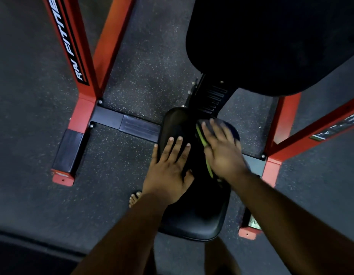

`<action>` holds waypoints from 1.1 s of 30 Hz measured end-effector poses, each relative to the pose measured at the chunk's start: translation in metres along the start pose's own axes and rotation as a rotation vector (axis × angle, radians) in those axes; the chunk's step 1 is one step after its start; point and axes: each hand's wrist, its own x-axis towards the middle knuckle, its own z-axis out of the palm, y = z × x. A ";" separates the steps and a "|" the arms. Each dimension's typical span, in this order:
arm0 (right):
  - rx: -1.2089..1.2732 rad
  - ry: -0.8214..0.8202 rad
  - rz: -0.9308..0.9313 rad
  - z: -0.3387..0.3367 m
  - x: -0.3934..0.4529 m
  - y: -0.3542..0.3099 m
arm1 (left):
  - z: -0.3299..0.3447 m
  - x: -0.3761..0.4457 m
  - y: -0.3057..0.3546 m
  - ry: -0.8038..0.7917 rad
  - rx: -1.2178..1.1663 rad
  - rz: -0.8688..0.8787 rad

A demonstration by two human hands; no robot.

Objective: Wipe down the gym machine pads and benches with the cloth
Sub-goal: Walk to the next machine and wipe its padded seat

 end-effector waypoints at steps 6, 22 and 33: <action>-0.058 -0.013 0.097 0.002 0.030 -0.021 | -0.001 -0.003 -0.002 0.027 -0.072 -0.031; -0.083 0.012 -0.076 0.007 0.030 -0.046 | 0.004 -0.057 0.007 0.128 -0.187 -0.290; -0.099 0.028 -0.133 0.005 0.075 -0.067 | 0.034 -0.097 0.010 0.377 -0.338 -0.255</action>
